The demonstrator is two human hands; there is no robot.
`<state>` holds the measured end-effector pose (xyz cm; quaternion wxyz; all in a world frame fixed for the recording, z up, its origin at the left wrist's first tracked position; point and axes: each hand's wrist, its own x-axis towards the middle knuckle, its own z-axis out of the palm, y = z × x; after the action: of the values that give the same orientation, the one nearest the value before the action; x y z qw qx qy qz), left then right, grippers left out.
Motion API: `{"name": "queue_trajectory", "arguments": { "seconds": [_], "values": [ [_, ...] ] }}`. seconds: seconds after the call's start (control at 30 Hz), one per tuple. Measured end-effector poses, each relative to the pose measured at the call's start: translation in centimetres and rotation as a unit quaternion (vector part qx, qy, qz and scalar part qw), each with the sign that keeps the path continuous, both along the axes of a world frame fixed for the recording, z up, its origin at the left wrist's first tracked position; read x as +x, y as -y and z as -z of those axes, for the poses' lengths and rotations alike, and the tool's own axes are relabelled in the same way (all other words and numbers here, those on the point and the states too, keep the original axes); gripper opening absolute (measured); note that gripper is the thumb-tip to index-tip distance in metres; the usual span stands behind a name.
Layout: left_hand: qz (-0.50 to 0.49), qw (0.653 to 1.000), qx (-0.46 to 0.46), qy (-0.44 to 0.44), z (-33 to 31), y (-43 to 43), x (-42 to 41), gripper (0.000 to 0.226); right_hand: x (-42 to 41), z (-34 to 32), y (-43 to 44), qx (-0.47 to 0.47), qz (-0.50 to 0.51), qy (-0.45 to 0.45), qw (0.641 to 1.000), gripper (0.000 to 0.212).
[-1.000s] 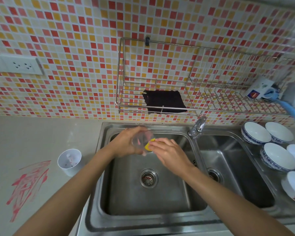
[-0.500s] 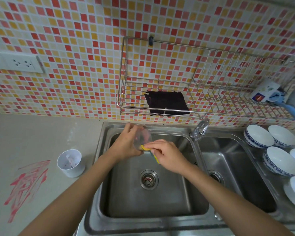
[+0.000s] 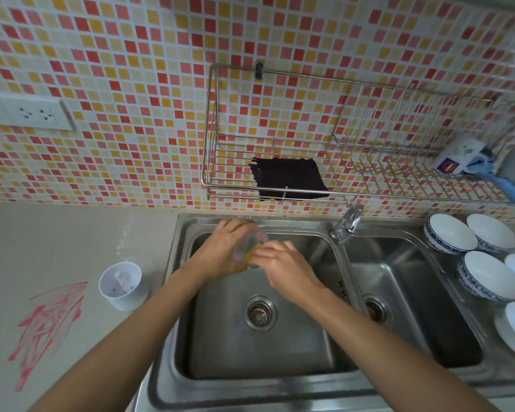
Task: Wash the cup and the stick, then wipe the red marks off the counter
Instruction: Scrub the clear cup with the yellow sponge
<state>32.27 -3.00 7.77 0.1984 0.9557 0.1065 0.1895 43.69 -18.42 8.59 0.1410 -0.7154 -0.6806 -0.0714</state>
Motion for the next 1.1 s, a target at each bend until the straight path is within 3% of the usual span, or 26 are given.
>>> {"name": "queue_trajectory", "arguments": {
  "seconds": [0.13, 0.27, 0.4, 0.47, 0.57, 0.6, 0.67, 0.73, 0.8, 1.0, 1.1],
  "values": [
    [-0.004, 1.000, -0.009, 0.011, -0.3, -0.3, 0.6, 0.080, 0.2, -0.7, 0.1, 0.045, 0.047, 0.051, 0.997, 0.033],
    [-0.012, 1.000, 0.002, -0.024, -0.2, -0.5, 0.3, 0.080, -0.4, 0.5, -0.3, 0.003, 0.054, -0.072, 0.996, 0.036],
    [-0.012, 1.000, 0.006, -0.016, -0.1, -0.4, 0.4, 0.081, 0.0, -0.2, -0.1, 0.022, 0.064, 0.040, 0.997, 0.040],
    [-0.008, 0.999, 0.010, -0.031, -0.3, -0.4, 0.5, 0.079, -0.6, 0.2, -0.2, 0.017, 0.074, -0.015, 0.997, 0.038],
    [-0.002, 0.998, 0.005, -0.066, 0.0, -0.5, -0.1, 0.079, -0.8, 0.6, -0.1, -0.034, 0.071, -0.227, 0.971, 0.028],
    [-0.003, 0.997, 0.002, -0.072, 0.2, -0.5, -0.4, 0.080, -0.6, 0.4, 0.0, -0.042, 0.067, -0.257, 0.963, 0.027],
    [-0.005, 0.997, 0.006, -0.077, 0.4, -0.3, -0.8, 0.081, 0.3, 0.1, 0.5, -0.048, 0.055, -0.210, 0.975, 0.032],
    [-0.007, 0.998, 0.013, -0.066, 0.2, 0.0, -0.6, 0.083, 1.0, 0.0, 0.8, -0.010, 0.033, -0.056, 0.998, 0.044],
    [0.000, 0.999, 0.009, -0.052, -0.2, -0.1, -0.1, 0.082, 1.0, 0.2, 1.1, 0.018, 0.027, 0.009, 0.999, 0.049],
    [0.012, 0.994, -0.033, -0.101, -0.1, -0.7, -0.5, 0.088, 0.7, 0.9, 1.6, 0.000, 0.005, -0.123, 0.992, 0.034],
    [0.008, 0.994, -0.066, -0.091, -0.2, -0.6, -0.5, 0.088, 2.0, 0.3, 1.9, 0.008, -0.013, -0.067, 0.998, 0.032]
  ]
}}
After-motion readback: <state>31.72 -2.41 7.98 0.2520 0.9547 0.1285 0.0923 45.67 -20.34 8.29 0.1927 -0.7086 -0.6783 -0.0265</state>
